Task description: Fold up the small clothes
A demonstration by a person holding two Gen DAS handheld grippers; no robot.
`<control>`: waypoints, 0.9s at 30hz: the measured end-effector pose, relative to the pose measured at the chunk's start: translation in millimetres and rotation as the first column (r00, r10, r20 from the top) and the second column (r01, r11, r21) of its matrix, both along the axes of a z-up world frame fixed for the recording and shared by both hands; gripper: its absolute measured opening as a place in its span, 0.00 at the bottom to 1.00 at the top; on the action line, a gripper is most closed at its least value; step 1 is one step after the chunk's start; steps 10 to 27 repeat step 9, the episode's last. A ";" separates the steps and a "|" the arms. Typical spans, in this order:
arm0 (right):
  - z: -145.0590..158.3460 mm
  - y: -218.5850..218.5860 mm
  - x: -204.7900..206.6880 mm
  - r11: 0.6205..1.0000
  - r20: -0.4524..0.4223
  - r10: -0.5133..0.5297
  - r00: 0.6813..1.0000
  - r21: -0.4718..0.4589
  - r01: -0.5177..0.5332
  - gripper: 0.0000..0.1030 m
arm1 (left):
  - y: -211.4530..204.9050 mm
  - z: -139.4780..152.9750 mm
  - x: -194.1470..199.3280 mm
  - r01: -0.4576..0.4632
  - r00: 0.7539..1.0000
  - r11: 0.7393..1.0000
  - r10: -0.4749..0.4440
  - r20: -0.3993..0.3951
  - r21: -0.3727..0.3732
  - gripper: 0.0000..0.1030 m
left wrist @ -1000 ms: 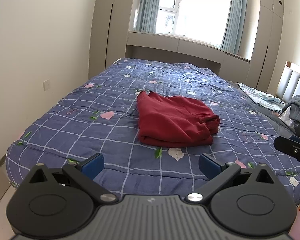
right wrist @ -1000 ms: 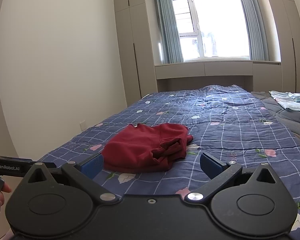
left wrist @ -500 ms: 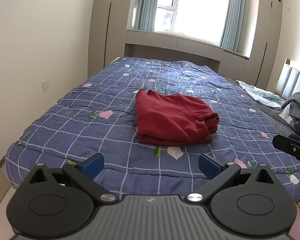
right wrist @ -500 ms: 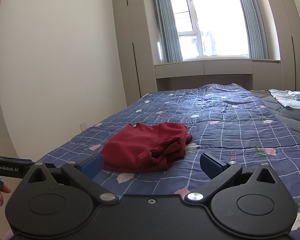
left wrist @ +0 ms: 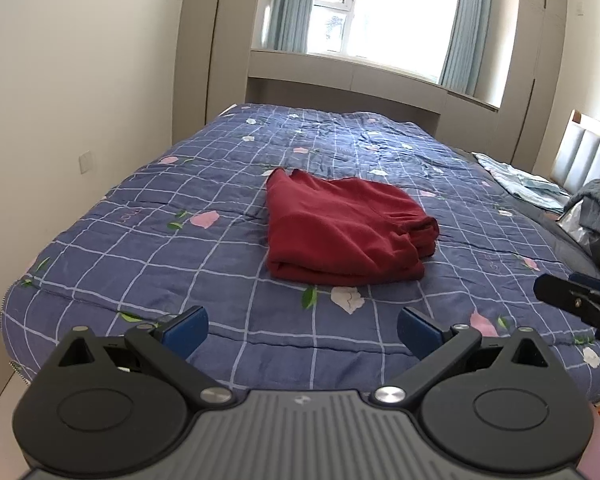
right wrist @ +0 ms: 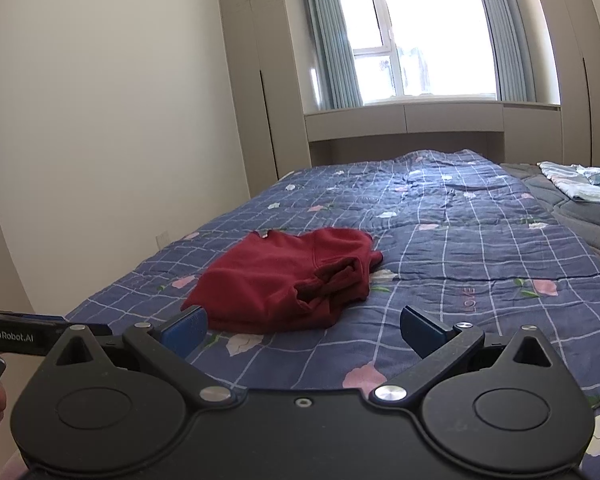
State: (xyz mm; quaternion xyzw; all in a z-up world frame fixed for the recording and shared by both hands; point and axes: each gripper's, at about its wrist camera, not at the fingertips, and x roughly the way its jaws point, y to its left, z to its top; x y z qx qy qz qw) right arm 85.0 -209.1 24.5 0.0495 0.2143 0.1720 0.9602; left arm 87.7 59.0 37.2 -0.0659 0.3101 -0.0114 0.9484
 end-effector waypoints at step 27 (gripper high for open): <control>-13.1 -2.9 19.3 1.000 -0.052 -0.013 0.999 -0.003 0.013 0.99 | 0.7 -6.8 18.5 0.000 1.000 1.000 0.000 -0.007 0.009 1.00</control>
